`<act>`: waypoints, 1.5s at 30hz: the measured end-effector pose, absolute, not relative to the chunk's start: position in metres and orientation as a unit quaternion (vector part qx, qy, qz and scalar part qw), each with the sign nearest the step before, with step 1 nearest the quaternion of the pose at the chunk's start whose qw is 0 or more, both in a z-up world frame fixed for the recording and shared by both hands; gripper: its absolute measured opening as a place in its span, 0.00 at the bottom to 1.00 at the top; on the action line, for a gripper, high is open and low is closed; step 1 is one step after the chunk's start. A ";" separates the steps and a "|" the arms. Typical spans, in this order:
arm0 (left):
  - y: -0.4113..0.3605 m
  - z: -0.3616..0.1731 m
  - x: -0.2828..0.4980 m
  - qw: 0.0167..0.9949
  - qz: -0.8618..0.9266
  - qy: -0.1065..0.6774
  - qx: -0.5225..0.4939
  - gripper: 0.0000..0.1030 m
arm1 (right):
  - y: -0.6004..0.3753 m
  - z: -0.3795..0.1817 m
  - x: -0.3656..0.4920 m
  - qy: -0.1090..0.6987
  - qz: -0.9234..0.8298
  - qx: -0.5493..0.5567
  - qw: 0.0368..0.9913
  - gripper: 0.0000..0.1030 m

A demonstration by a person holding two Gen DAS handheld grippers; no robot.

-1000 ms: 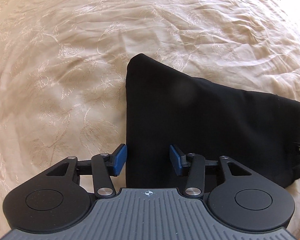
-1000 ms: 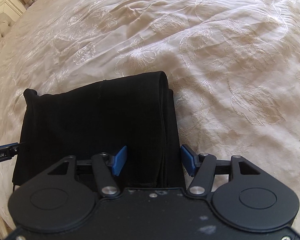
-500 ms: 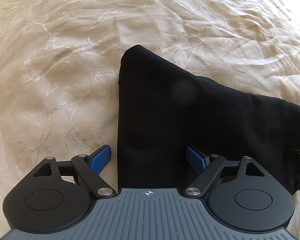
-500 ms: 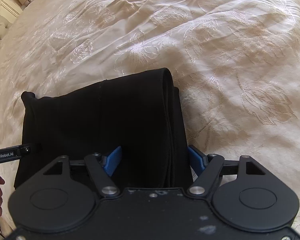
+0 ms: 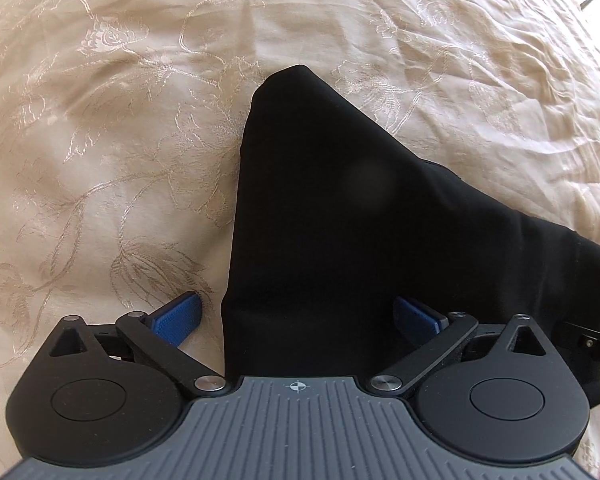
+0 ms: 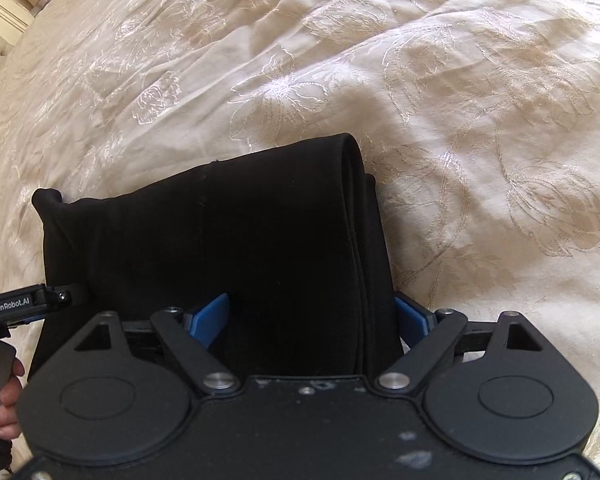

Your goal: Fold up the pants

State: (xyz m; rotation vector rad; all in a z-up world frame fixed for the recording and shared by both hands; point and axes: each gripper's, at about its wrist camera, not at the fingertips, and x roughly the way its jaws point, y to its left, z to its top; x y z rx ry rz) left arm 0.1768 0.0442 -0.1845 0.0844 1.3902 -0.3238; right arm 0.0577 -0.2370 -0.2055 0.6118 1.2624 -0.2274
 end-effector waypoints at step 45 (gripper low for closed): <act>0.087 -0.070 0.144 0.850 -0.152 0.505 0.011 0.14 | -0.187 -0.082 0.049 0.461 -0.034 0.250 0.851 0.23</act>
